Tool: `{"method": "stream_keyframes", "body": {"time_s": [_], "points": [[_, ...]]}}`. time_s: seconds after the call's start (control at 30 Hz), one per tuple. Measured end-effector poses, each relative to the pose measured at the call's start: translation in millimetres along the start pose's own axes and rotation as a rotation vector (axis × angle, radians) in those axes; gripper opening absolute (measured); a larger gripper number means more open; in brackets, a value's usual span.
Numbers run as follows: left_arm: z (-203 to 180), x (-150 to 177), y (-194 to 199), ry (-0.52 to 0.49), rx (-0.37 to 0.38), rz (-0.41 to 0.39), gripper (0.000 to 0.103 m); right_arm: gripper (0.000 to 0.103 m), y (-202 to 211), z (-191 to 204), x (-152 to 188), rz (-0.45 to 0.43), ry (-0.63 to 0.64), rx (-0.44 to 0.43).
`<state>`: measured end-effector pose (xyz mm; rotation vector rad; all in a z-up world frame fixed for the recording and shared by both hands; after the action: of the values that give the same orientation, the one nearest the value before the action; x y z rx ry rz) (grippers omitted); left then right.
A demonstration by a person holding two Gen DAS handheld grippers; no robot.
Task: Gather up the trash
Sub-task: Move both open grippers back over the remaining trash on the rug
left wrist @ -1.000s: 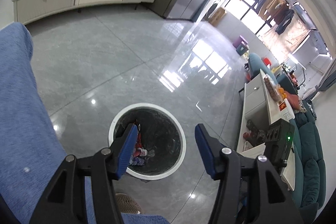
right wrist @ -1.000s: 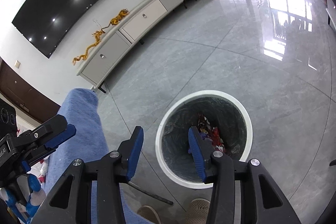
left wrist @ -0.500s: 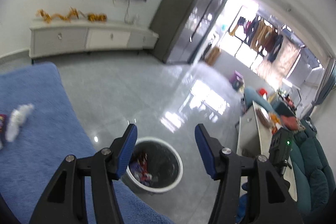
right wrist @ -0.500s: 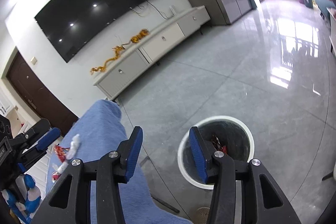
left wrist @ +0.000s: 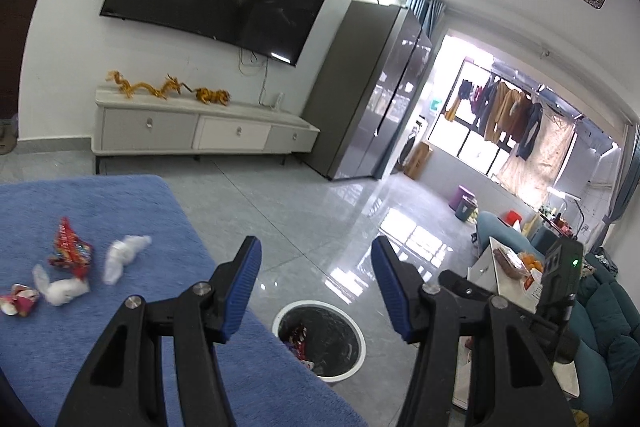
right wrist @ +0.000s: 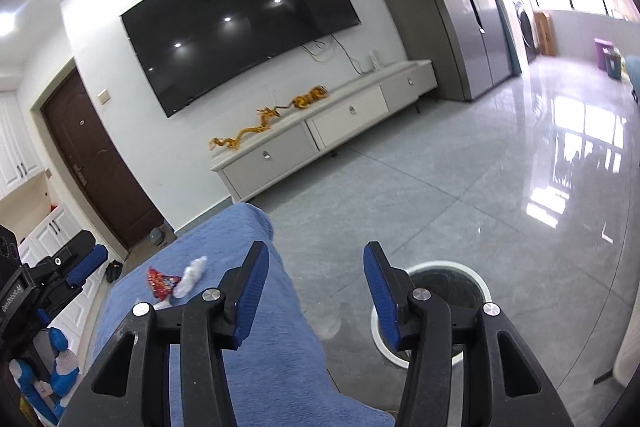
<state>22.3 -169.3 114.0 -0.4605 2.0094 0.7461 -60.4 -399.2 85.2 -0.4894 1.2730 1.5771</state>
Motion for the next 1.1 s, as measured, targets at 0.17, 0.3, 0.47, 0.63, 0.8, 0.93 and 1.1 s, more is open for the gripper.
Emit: {"method": "stream_keyframes", "body": {"time_s": [0.17,0.3,0.47,0.63,0.8,0.93,1.1], "points": [[14,-3,33,-0.004,-0.039,-0.039,0.055,0.048,10,25,-5,-0.031,0.041,-0.015],[45,-1,56,0.018,-0.090,-0.051,0.055,0.048,10,44,-5,-0.038,0.073,-0.026],[97,5,79,0.041,-0.192,-0.064,0.055,0.048,-3,71,1,-0.010,0.117,-0.049],[174,15,104,0.069,-0.361,-0.057,0.055,0.048,-27,93,15,0.040,0.157,-0.074],[246,29,124,0.144,-0.491,-0.043,0.055,0.048,-62,116,32,0.113,0.190,-0.104],[282,39,119,0.162,-0.535,-0.009,0.055,0.048,-87,131,47,0.170,0.213,-0.128],[306,57,94,0.137,-0.520,0.080,0.055,0.048,-121,158,68,0.254,0.249,-0.180]]}}
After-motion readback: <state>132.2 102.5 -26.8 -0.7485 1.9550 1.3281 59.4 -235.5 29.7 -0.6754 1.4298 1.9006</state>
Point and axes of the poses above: each gripper's, at about its wrist camera, not at the fingertips, and y roughly against the way its jaws point, z to its left, x to its underside, the point moved 6 cm from there along -y, roughly the way its jaws point, and after that the axes turned 3 degrees about x, right-handed, at the moved point
